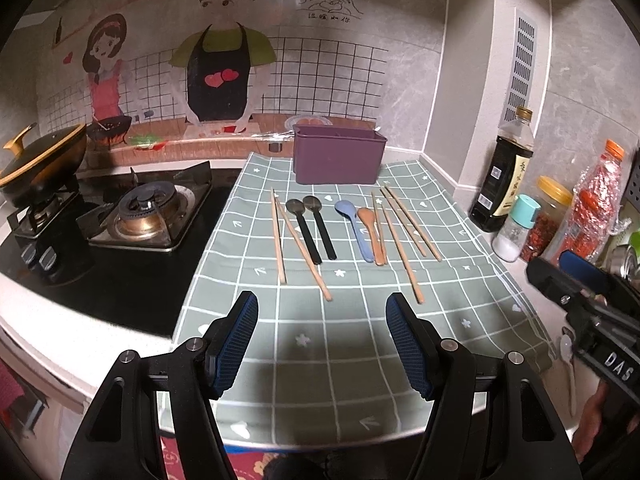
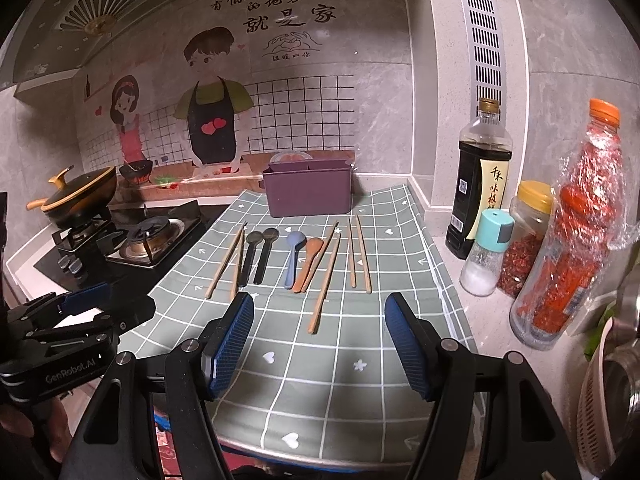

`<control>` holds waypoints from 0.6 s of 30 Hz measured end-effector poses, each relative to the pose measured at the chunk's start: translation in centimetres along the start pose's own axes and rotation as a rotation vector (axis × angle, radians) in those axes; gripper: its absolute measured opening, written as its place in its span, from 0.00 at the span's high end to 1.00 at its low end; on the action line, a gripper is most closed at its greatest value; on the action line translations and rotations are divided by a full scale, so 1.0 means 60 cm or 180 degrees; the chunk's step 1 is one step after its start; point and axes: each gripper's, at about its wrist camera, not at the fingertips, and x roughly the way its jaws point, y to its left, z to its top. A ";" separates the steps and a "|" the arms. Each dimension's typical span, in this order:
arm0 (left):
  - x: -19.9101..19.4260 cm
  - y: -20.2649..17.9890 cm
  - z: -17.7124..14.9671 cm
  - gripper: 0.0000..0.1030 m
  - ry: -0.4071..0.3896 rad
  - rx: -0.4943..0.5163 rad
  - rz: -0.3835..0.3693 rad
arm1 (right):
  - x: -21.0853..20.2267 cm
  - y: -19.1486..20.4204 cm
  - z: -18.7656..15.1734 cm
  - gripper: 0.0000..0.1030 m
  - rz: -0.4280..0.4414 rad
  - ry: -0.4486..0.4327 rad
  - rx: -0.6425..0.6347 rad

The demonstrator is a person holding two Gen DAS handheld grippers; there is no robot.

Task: Organize utensils
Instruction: 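Move the right gripper down over the blue spoon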

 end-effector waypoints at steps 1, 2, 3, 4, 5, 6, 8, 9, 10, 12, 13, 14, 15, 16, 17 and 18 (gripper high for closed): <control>0.007 0.005 0.006 0.36 -0.0007 0.0022 0.0020 | 0.005 -0.002 0.005 0.36 -0.0010 -0.0008 -0.0006; 0.013 0.009 0.010 0.37 -0.0011 0.0035 0.0039 | 0.013 -0.005 0.010 0.36 -0.0006 -0.0005 -0.0023; 0.019 0.014 0.015 0.38 -0.0016 0.0044 0.0052 | 0.020 -0.007 0.014 0.36 -0.0001 0.0004 -0.0030; 0.029 0.022 0.021 0.38 -0.0017 0.0048 0.0064 | 0.031 -0.010 0.020 0.36 0.0011 0.0019 -0.0038; 0.038 0.029 0.026 0.39 -0.0010 0.0042 0.0066 | 0.041 -0.010 0.024 0.36 0.0015 0.0036 -0.0047; 0.047 0.037 0.031 0.41 0.0006 0.0028 0.0064 | 0.052 -0.009 0.029 0.36 0.0006 0.0057 -0.0067; 0.072 0.057 0.045 0.43 0.0051 -0.0025 0.0042 | 0.077 0.000 0.038 0.36 -0.0020 0.0100 -0.0158; 0.081 0.064 0.051 0.44 0.0067 -0.0046 0.0030 | 0.085 0.005 0.041 0.36 -0.0034 0.0121 -0.0205; 0.095 0.074 0.062 0.44 0.0089 -0.0073 0.0010 | 0.105 0.014 0.049 0.36 -0.0054 0.0160 -0.0291; 0.115 0.088 0.078 0.45 0.0112 -0.0109 -0.0021 | 0.130 0.026 0.061 0.36 -0.0083 0.0192 -0.0377; 0.128 0.099 0.091 0.45 0.0126 -0.0140 -0.0041 | 0.146 0.031 0.069 0.36 -0.0098 0.0197 -0.0403; 0.138 0.105 0.099 0.45 0.0146 -0.0158 -0.0056 | 0.161 0.034 0.077 0.36 -0.0121 0.0206 -0.0411; 0.149 0.112 0.110 0.46 0.0179 -0.0178 -0.0089 | 0.174 0.036 0.084 0.36 -0.0157 0.0228 -0.0407; 0.159 0.118 0.121 0.46 0.0201 -0.0189 -0.0133 | 0.189 0.038 0.092 0.36 -0.0198 0.0257 -0.0396; 0.170 0.124 0.133 0.46 0.0220 -0.0185 -0.0169 | 0.210 0.040 0.106 0.36 -0.0229 0.0299 -0.0376; 0.179 0.128 0.144 0.46 0.0233 -0.0165 -0.0186 | 0.223 0.041 0.114 0.36 -0.0220 0.0327 -0.0362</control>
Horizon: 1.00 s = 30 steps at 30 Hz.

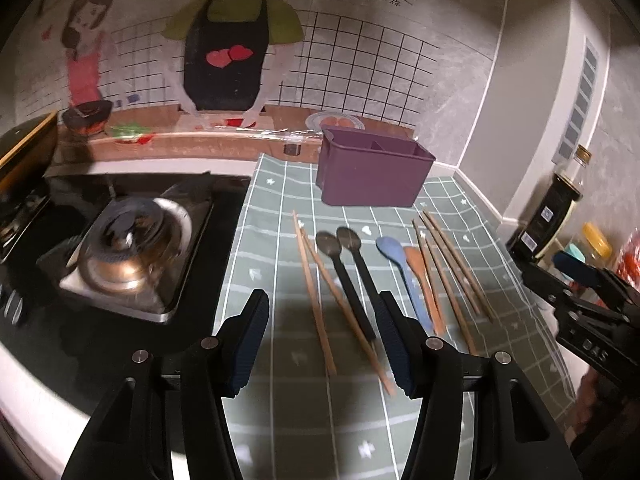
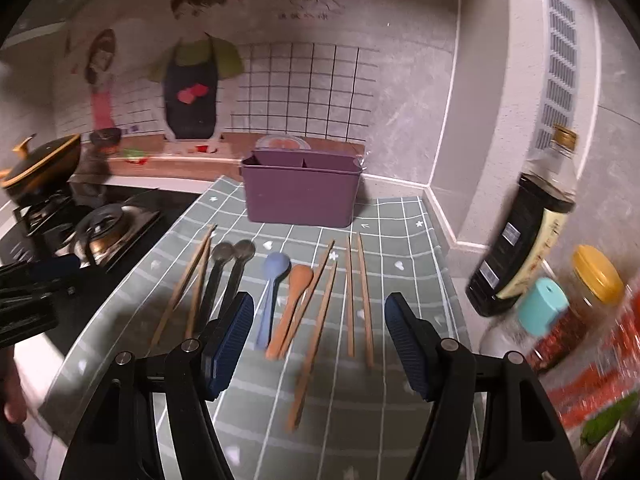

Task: Organize utensils
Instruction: 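Move the right gripper down over the blue spoon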

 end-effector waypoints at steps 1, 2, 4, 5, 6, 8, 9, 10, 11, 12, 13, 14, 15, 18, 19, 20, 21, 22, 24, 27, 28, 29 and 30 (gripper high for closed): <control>0.011 0.005 0.016 0.46 -0.0002 0.0041 -0.0030 | 0.013 0.000 0.010 0.36 0.0030 0.0033 0.0023; 0.019 0.006 0.027 0.46 -0.0003 0.0063 -0.0061 | 0.035 -0.003 0.025 0.36 0.0106 0.0089 0.0076; 0.037 0.015 0.051 0.46 0.0007 0.0069 -0.0097 | 0.068 -0.008 0.042 0.36 0.0272 0.0157 0.0198; 0.044 0.021 0.059 0.45 0.0002 0.0054 -0.0098 | 0.083 -0.009 0.048 0.36 0.0343 0.0195 0.0261; 0.047 0.025 0.062 0.45 -0.0013 0.0041 -0.0089 | 0.096 -0.010 0.051 0.37 0.0390 0.0233 0.0311; 0.056 0.037 0.071 0.46 -0.0078 0.0006 -0.0015 | 0.132 -0.008 0.058 0.39 0.0460 0.0361 0.0360; 0.062 0.044 0.073 0.46 -0.0072 -0.0031 0.0021 | 0.144 -0.004 0.060 0.42 0.0458 0.0404 0.0345; 0.068 0.050 0.075 0.46 -0.0034 -0.0101 0.0052 | 0.162 0.001 0.063 0.44 0.0455 0.0475 0.0320; 0.071 0.054 0.074 0.46 -0.0005 -0.0165 0.0100 | 0.183 0.008 0.063 0.49 0.0453 0.0583 0.0285; 0.071 0.057 0.072 0.46 0.0002 -0.0200 0.0140 | 0.197 0.014 0.064 0.53 0.0474 0.0643 0.0259; 0.070 0.057 0.068 0.46 -0.0007 -0.0178 0.0199 | 0.213 0.023 0.062 0.55 0.0516 0.0716 0.0211; 0.069 0.055 0.063 0.45 -0.0018 -0.0171 0.0249 | 0.225 0.030 0.059 0.57 0.0563 0.0764 0.0166; 0.068 0.054 0.057 0.46 -0.0004 -0.0191 0.0283 | 0.236 0.036 0.057 0.58 0.0601 0.0808 0.0133; 0.078 0.053 0.037 0.46 0.0094 -0.0275 0.0224 | 0.252 0.042 0.053 0.58 0.0733 0.0894 0.0071; 0.085 0.052 0.030 0.46 0.0174 -0.0293 0.0217 | 0.255 0.043 0.052 0.58 0.0772 0.0893 0.0033; 0.089 0.051 0.024 0.46 0.0228 -0.0312 0.0212 | 0.258 0.042 0.052 0.58 0.0764 0.0883 0.0005; 0.091 0.050 0.018 0.46 0.0257 -0.0334 0.0213 | 0.263 0.040 0.053 0.58 0.0752 0.0880 -0.0009; 0.089 0.048 0.013 0.46 0.0250 -0.0336 0.0235 | 0.268 0.040 0.054 0.58 0.0759 0.0892 -0.0028; 0.086 0.045 0.006 0.46 0.0219 -0.0323 0.0299 | 0.283 0.043 0.057 0.58 0.0785 0.0934 -0.0072; 0.083 0.049 0.001 0.45 0.0271 -0.0366 0.0345 | 0.309 0.056 0.059 0.58 0.0756 0.0996 -0.0150; 0.082 0.050 0.001 0.45 0.0270 -0.0345 0.0351 | 0.317 0.059 0.060 0.58 0.0753 0.1033 -0.0149; 0.082 0.052 0.000 0.45 0.0258 -0.0329 0.0381 | 0.323 0.060 0.061 0.58 0.0757 0.1042 -0.0134; 0.082 0.055 0.000 0.46 0.0248 -0.0342 0.0402 | 0.326 0.060 0.062 0.58 0.0732 0.1035 -0.0116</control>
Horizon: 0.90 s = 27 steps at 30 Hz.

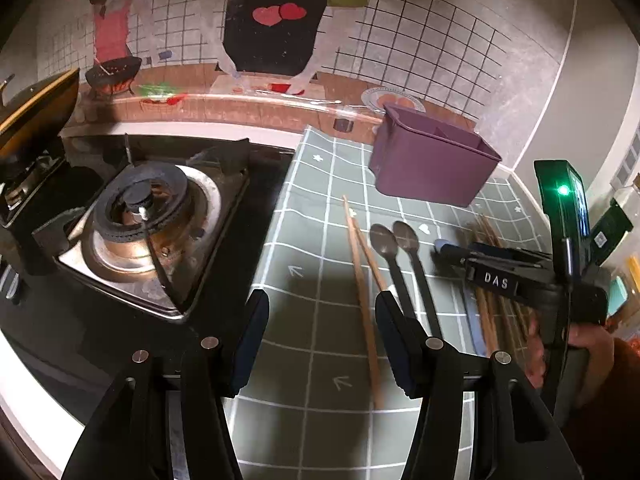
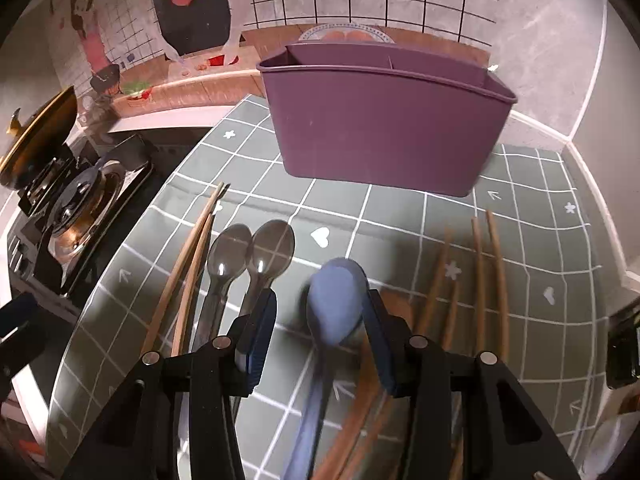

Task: Organize utensils
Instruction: 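Move the right gripper down over the blue spoon, then close the right gripper on the blue spoon while the left gripper grasps a black spoon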

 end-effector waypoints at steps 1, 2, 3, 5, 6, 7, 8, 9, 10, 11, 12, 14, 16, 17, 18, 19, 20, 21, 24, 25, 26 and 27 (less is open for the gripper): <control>0.000 0.004 -0.001 0.46 -0.0001 -0.0035 -0.0007 | 0.005 -0.003 0.003 0.58 -0.0045 -0.0013 0.0040; 0.000 0.006 0.000 0.46 -0.0001 -0.0061 -0.0026 | 0.010 -0.006 0.005 0.58 -0.0060 -0.0003 0.0075; 0.002 0.007 0.001 0.46 -0.0006 -0.0062 -0.0028 | 0.014 -0.008 0.006 0.58 -0.0053 0.0009 0.0091; 0.006 0.004 0.004 0.45 -0.0015 -0.0038 -0.0012 | 0.022 -0.013 0.007 0.58 -0.0024 0.0022 0.0118; 0.007 0.003 0.005 0.46 -0.0017 -0.0035 -0.0026 | 0.026 -0.015 0.006 0.58 -0.0035 0.0028 0.0128; 0.009 0.000 0.006 0.46 -0.0018 -0.0024 -0.0044 | 0.029 -0.015 0.006 0.58 -0.0050 0.0036 0.0131; 0.011 -0.002 0.007 0.46 -0.0021 -0.0004 -0.0051 | 0.031 -0.015 0.005 0.58 -0.0052 0.0033 0.0122; 0.013 -0.005 0.008 0.45 -0.0021 0.0027 -0.0048 | 0.033 -0.014 0.006 0.58 -0.0059 0.0025 0.0103; 0.016 -0.008 0.009 0.45 -0.0015 0.0046 -0.0048 | 0.036 -0.012 0.007 0.58 -0.0060 0.0035 0.0088; 0.017 -0.010 0.010 0.45 -0.0008 0.0058 -0.0050 | 0.039 -0.010 0.008 0.58 -0.0054 0.0050 0.0080; 0.019 -0.013 0.010 0.45 -0.0002 0.0077 -0.0056 | 0.043 -0.009 0.008 0.58 -0.0049 0.0069 0.0075; 0.023 -0.018 0.012 0.45 0.0005 0.0122 -0.0054 | 0.048 -0.006 0.007 0.58 -0.0083 0.0080 0.0054; 0.028 -0.022 0.014 0.45 0.0021 0.0161 -0.0070 | 0.049 -0.004 0.006 0.66 -0.0107 0.0085 0.0044; 0.032 -0.026 0.015 0.45 0.0039 0.0170 -0.0094 | 0.046 -0.006 0.005 0.67 -0.0075 0.0084 0.0055; 0.037 -0.029 0.016 0.46 0.0057 0.0169 -0.0117 | 0.041 -0.008 0.004 0.67 -0.0028 0.0070 0.0071; 0.042 -0.033 0.017 0.46 0.0074 0.0167 -0.0144 | 0.034 -0.011 0.004 0.67 0.0019 0.0044 0.0095; 0.048 -0.037 0.019 0.46 0.0091 0.0168 -0.0175 | 0.022 -0.016 0.002 0.68 0.0049 -0.0009 0.0121; 0.052 -0.042 0.019 0.46 0.0100 0.0171 -0.0197 | 0.014 -0.018 0.002 0.68 0.0042 -0.0042 0.0129; 0.071 -0.071 0.024 0.46 0.0119 0.0249 -0.0323 | -0.017 -0.030 0.000 0.68 0.0057 -0.0152 0.0166; 0.076 -0.078 0.025 0.46 0.0116 0.0271 -0.0351 | -0.031 -0.037 -0.001 0.68 0.0061 -0.0204 0.0196; 0.083 -0.089 0.028 0.46 0.0110 0.0300 -0.0389 | -0.041 -0.041 -0.001 0.68 0.0059 -0.0244 0.0213; 0.091 -0.098 0.031 0.46 0.0114 0.0316 -0.0432 | -0.050 -0.046 -0.002 0.68 0.0060 -0.0275 0.0226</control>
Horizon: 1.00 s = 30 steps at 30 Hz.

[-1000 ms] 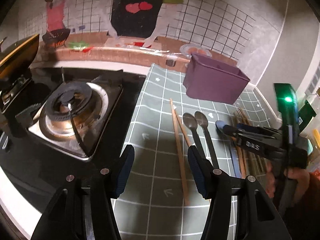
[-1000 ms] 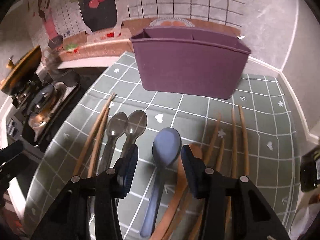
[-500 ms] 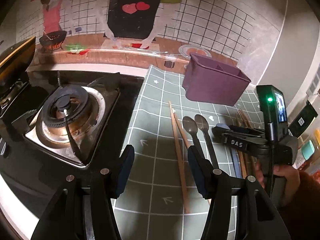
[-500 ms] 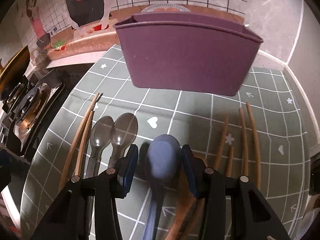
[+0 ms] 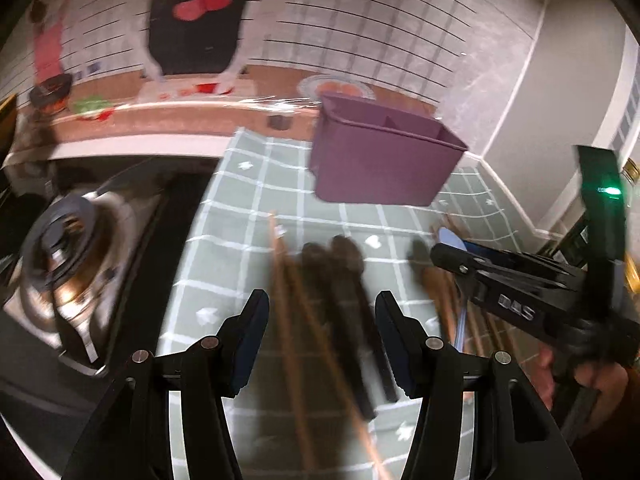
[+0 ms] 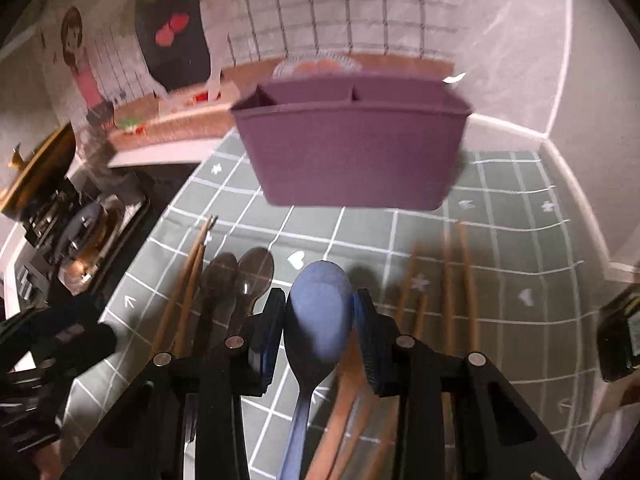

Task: Organize utensils
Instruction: 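Close the right gripper on the blue spoon while the left gripper grasps a black spoon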

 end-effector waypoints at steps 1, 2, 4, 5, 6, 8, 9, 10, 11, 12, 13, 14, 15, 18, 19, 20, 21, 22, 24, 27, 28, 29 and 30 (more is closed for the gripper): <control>0.007 -0.006 0.004 0.46 0.0007 0.0006 -0.0045 | -0.012 -0.005 0.001 0.68 -0.0007 -0.0048 0.0018; 0.019 -0.013 0.010 0.46 0.0020 0.0018 -0.0110 | -0.020 -0.008 0.003 0.68 -0.0010 -0.0083 0.0028; 0.040 -0.023 0.018 0.48 0.0067 0.0043 -0.0152 | -0.044 -0.015 0.006 0.68 -0.0033 -0.0206 0.0054; 0.052 -0.027 0.021 0.50 0.0109 0.0041 -0.0179 | -0.056 -0.019 0.006 0.68 -0.0053 -0.0264 0.0059; 0.063 -0.031 0.024 0.52 0.0166 0.0030 -0.0203 | -0.065 -0.021 0.008 0.68 -0.0062 -0.0308 0.0061; 0.089 -0.036 0.030 0.54 0.0246 0.0035 -0.0221 | -0.083 -0.026 0.009 0.68 -0.0075 -0.0394 0.0062; 0.096 -0.037 0.031 0.54 0.0269 0.0038 -0.0216 | -0.093 -0.028 0.010 0.68 -0.0093 -0.0445 0.0063; 0.109 -0.040 0.035 0.54 0.0312 0.0050 -0.0189 | -0.101 -0.030 0.013 0.68 -0.0097 -0.0486 0.0065; 0.119 -0.041 0.037 0.54 0.0342 0.0051 -0.0182 | -0.110 -0.033 0.013 0.69 -0.0092 -0.0525 0.0077; 0.126 -0.040 0.039 0.54 0.0369 0.0046 -0.0183 | -0.115 -0.035 0.014 0.69 -0.0087 -0.0551 0.0085; 0.133 -0.041 0.042 0.54 0.0391 0.0044 -0.0185 | -0.124 -0.038 0.017 0.69 -0.0083 -0.0596 0.0097; 0.139 -0.039 0.045 0.54 0.0411 0.0049 -0.0184 | -0.131 -0.041 0.019 0.71 -0.0088 -0.0626 0.0096; 0.143 -0.039 0.047 0.54 0.0417 0.0055 -0.0178 | -0.133 -0.041 0.021 0.74 -0.0096 -0.0643 0.0094; 0.162 -0.042 0.055 0.54 0.0491 0.0088 -0.0173 | -0.147 -0.053 0.029 0.77 -0.0102 -0.0685 0.0113; 0.168 -0.042 0.056 0.54 0.0513 0.0092 -0.0167 | -0.150 -0.058 0.031 0.77 -0.0114 -0.0702 0.0124; 0.174 -0.041 0.056 0.54 0.0561 0.0075 -0.0177 | -0.152 -0.062 0.032 0.77 -0.0124 -0.0712 0.0137; 0.178 -0.040 0.055 0.55 0.0553 0.0077 -0.0201 | -0.153 -0.066 0.032 0.77 -0.0125 -0.0714 0.0151; 0.179 -0.041 0.054 0.55 0.0577 0.0062 -0.0264 | -0.154 -0.070 0.031 0.77 -0.0116 -0.0714 0.0164; 0.175 -0.051 0.047 0.55 0.0582 0.0094 -0.0379 | -0.157 -0.076 0.029 0.78 -0.0113 -0.0717 0.0178; 0.169 -0.081 0.037 0.55 0.0568 0.0249 -0.0461 | -0.164 -0.088 0.027 0.78 -0.0166 -0.0737 0.0201; 0.169 -0.085 0.037 0.56 0.0561 0.0276 -0.0442 | -0.167 -0.092 0.027 0.78 -0.0175 -0.0737 0.0213; 0.168 -0.091 0.035 0.56 0.0534 0.0310 -0.0387 | -0.168 -0.095 0.026 0.78 -0.0184 -0.0736 0.0222; 0.169 -0.092 0.035 0.56 0.0508 0.0328 -0.0311 | -0.171 -0.099 0.025 0.78 -0.0192 -0.0735 0.0236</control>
